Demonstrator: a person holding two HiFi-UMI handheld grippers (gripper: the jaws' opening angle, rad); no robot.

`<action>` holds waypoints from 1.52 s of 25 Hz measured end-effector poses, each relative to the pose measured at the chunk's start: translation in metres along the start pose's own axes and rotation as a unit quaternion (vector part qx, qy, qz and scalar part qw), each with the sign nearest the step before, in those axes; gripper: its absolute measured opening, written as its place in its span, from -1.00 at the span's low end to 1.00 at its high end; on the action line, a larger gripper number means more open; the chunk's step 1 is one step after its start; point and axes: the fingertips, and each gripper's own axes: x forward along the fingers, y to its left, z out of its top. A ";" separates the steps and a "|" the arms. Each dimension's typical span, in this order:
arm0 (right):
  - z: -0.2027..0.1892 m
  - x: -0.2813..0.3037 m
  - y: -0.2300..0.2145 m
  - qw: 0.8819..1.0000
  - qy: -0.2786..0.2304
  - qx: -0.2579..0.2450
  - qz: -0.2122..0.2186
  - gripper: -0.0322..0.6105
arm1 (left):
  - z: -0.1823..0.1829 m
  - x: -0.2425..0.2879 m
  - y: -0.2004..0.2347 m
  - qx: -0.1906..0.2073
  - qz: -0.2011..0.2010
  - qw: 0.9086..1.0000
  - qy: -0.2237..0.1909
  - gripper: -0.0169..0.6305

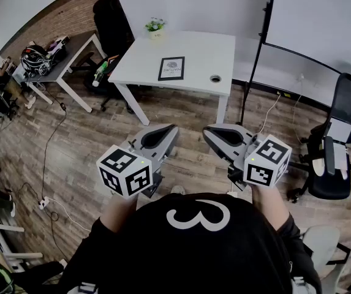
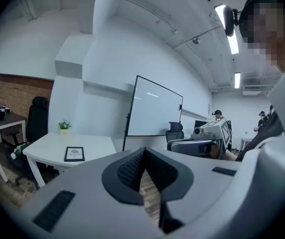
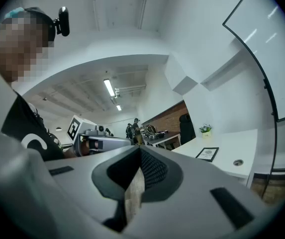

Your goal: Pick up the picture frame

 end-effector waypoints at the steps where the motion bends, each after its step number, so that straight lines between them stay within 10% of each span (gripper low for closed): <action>1: -0.001 -0.001 0.000 1.000 0.000 0.000 0.000 -0.83 | -0.001 0.000 -0.001 -0.002 0.000 1.000 0.000 -0.90; 20: -0.004 0.021 0.000 1.000 0.007 0.006 0.023 -0.83 | -0.007 -0.001 0.012 -0.014 -0.008 1.000 0.003 -0.90; 38: 0.001 0.139 -0.099 0.999 0.034 0.033 -0.013 -0.82 | 0.010 0.049 0.153 -0.041 -0.030 0.999 0.015 -0.90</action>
